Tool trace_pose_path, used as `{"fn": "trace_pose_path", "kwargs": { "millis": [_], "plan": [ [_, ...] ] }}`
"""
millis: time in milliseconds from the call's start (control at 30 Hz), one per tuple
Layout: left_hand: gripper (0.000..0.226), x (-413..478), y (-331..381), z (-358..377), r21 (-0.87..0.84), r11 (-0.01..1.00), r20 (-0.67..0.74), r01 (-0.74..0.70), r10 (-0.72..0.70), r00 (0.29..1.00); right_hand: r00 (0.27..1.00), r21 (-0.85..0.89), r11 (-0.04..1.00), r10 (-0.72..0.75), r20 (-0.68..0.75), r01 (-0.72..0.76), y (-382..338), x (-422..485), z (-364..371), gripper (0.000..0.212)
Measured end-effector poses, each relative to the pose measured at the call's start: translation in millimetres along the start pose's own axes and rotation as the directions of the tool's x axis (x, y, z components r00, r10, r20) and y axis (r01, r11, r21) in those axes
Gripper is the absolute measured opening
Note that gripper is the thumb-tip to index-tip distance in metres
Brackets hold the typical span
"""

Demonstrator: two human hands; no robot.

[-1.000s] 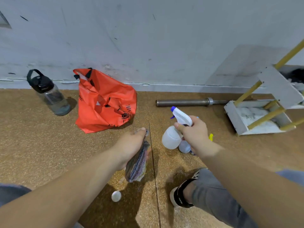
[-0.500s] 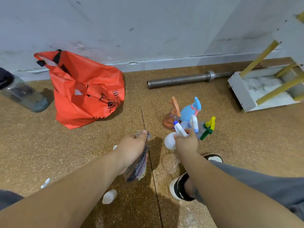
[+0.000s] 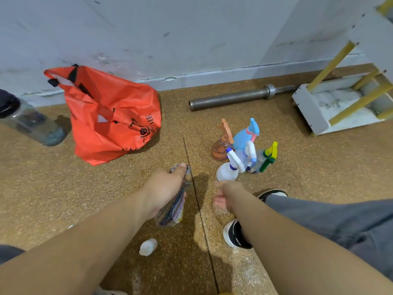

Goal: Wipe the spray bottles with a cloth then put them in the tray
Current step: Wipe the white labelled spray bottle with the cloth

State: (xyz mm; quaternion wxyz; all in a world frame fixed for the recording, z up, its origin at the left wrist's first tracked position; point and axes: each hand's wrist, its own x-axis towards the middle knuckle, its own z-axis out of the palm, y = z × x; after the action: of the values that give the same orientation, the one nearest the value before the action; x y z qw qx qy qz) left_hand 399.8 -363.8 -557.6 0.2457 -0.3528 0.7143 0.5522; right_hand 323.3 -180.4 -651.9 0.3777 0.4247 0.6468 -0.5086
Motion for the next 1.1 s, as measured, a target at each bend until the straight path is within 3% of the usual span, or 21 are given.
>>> {"fn": "trace_pose_path", "kwargs": {
  "millis": [67,200,433,633,800,867,1000,1100],
  "plan": [
    [0.081,-15,-4,-10,0.007,0.999,-0.007,-0.034,0.034,0.999,0.995,-0.190,0.981,-0.027,0.093,0.045,7,-19,12,0.016],
    [0.055,-45,-21,-38,0.015,0.996,-0.064,-0.085,0.086,0.994,0.943,-0.418,0.857,-0.207,0.259,0.303,8,-47,46,0.040],
    [0.036,-86,-94,-86,-0.138,0.990,-0.279,0.025,-0.063,0.958,0.851,-0.491,0.708,-0.324,0.412,0.508,36,-102,125,0.034],
    [0.012,-96,-161,-64,-0.314,0.943,-0.317,0.110,-0.214,0.924,0.830,-0.507,0.680,-0.293,0.474,0.530,69,-101,151,0.028],
    [0.014,-77,-200,-74,-0.419,0.866,-0.304,0.273,-0.417,0.856,0.821,-0.510,0.688,-0.227,0.524,0.516,77,-98,160,0.030],
    [0.029,-69,-203,-87,-0.448,0.846,-0.330,0.290,-0.458,0.825,0.811,-0.510,0.682,-0.218,0.543,0.525,77,-97,164,0.031],
    [0.063,-58,-194,-103,-0.279,0.914,-0.478,0.294,-0.398,0.783,0.810,-0.494,0.701,-0.208,0.549,0.514,77,-97,174,0.031],
    [0.060,-54,-188,-103,-0.167,0.930,-0.539,0.328,-0.365,0.759,0.812,-0.503,0.701,-0.190,0.552,0.506,82,-98,177,0.034]
  ]
}}
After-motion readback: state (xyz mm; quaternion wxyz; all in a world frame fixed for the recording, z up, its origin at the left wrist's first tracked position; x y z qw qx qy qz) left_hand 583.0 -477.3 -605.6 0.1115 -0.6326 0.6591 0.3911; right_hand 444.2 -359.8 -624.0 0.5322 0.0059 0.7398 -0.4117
